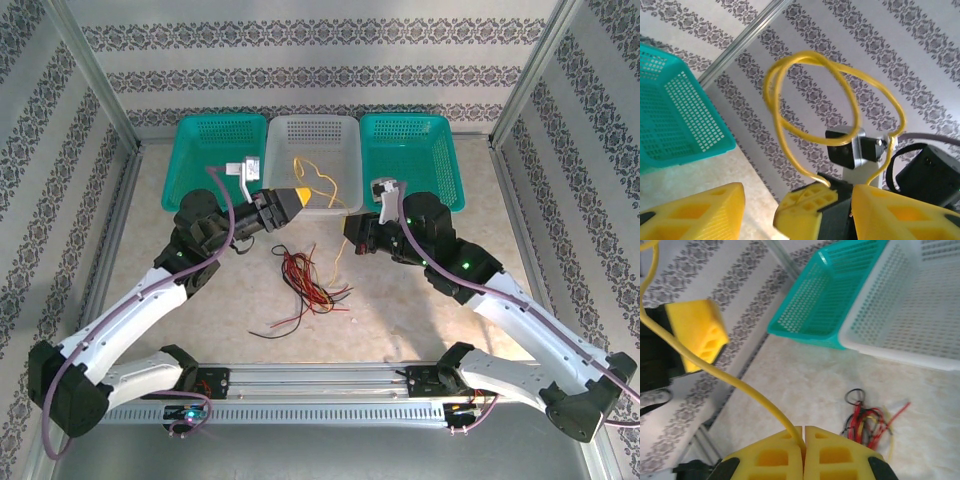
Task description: Untangle the cables
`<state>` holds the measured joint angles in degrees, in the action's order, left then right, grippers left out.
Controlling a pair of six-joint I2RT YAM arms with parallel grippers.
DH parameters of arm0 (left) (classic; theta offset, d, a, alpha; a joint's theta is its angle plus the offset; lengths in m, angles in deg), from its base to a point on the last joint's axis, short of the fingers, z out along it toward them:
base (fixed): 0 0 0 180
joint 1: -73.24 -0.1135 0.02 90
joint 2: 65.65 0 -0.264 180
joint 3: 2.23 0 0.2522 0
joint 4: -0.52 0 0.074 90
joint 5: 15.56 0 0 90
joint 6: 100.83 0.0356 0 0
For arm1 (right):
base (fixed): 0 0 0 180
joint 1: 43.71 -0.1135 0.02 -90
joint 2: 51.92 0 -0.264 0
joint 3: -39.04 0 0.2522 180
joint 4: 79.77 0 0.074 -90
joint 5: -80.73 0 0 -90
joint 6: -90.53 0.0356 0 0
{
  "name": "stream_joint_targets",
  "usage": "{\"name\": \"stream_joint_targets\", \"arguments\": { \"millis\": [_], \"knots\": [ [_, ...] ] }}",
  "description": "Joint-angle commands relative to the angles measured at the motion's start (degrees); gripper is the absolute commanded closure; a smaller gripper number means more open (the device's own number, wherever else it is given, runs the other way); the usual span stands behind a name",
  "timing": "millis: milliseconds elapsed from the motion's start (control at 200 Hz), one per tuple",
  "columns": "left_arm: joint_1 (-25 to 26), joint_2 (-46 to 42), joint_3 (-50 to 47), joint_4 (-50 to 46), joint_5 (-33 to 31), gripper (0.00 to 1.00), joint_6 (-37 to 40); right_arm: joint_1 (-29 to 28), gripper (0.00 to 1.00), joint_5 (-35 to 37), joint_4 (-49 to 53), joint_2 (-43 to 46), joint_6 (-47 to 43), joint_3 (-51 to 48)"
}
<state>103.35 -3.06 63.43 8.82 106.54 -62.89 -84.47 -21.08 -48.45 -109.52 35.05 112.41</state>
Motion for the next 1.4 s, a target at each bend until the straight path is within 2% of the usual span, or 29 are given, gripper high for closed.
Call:
{"name": "stream_joint_targets", "arguments": {
  "millis": [0,95,160,315,410,480,505,575,620,710,770,929,1029,1119,1189,1214,1264,1294,1334,1394],
  "knots": [
    [-1.9,0.7,0.3,9.6,3.5,0.48,-5.1,-1.1,1.00,-5.1,-6.0,-0.5,2.3,-0.2],
    [-2.8,1.6,-0.7,14.2,4.4,0.57,-7.6,-1.9,1.00,-6.1,-6.8,-1.6,2.8,0.0],
    [-3.1,1.9,-0.6,14.7,4.3,0.60,-8.0,-2.5,1.00,-6.3,-6.7,-2.7,2.7,0.4],
    [-3.9,2.3,-0.7,15.5,3.3,0.92,-9.5,-3.3,1.00,-5.5,-6.9,-4.3,2.6,0.6],
    [-5.5,2.4,0.3,13.0,2.5,1.00,-9.5,-3.4,1.00,-4.8,-6.7,-4.8,2.6,0.5],
    [-7.8,2.3,3.4,3.6,0.3,1.00,-6.3,-3.6,1.00,-3.3,-5.0,-5.1,1.5,0.7],
    [-8.8,2.3,5.0,-1.3,-1.3,1.00,-4.7,-3.8,0.95,-2.4,-3.9,-5.2,1.0,0.9],
    [-12.1,2.8,8.7,-11.0,-6.7,1.00,-0.7,-4.2,0.60,1.4,-0.4,-5.4,-0.2,1.3],
    [-15.0,3.5,10.0,-13.7,-9.0,1.00,1.0,-4.5,0.50,5.1,2.0,-5.3,-0.5,1.4],
    [-21.4,5.5,12.1,-18.4,-16.6,1.00,2.8,-4.5,0.46,8.5,4.5,-4.2,-0.5,0.6],
    [-25.8,7.7,12.0,-16.0,-19.2,1.00,1.3,-4.5,0.45,9.4,4.9,-3.1,-0.2,-0.3],
    [-34.8,18.5,15.3,-7.6,-15.9,1.00,-5.1,-4.5,0.47,11.0,7.0,-1.8,-0.1,-1.1],
    [-37.6,25.8,17.4,-1.0,-13.5,1.00,-8.2,-4.5,0.47,11.5,7.5,-1.0,-0.2,-1.7],
    [-39.1,32.7,23.0,-1.4,-10.2,1.00,-8.8,-4.5,0.47,12.2,7.5,-0.1,-0.1,-2.4],
    [-39.2,36.9,26.5,-3.5,-10.2,1.00,-7.5,-4.5,0.47,12.8,7.5,0.4,-0.1,-2.8],
    [-39.2,38.0,27.0,-3.4,-10.4,0.92,-7.4,-4.5,0.47,12.9,7.5,0.5,-0.1,-2.8],
    [-39.2,40.4,27.3,-1.4,-10.0,0.60,-7.9,-4.5,0.47,12.9,7.7,0.7,-0.1,-2.8],
    [-39.3,41.9,28.0,-1.3,-9.2,0.45,-8.0,-4.5,0.47,12.9,7.7,0.9,-0.2,-2.8],
    [-39.3,43.5,29.4,-2.4,-7.6,0.32,-8.2,-4.5,0.47,13.1,8.0,1.1,-0.2,-2.9],
    [-38.7,45.0,30.0,-2.4,-5.3,0.22,-8.9,-4.5,0.46,13.7,8.7,1.5,-0.1,-3.3]
  ]
}}
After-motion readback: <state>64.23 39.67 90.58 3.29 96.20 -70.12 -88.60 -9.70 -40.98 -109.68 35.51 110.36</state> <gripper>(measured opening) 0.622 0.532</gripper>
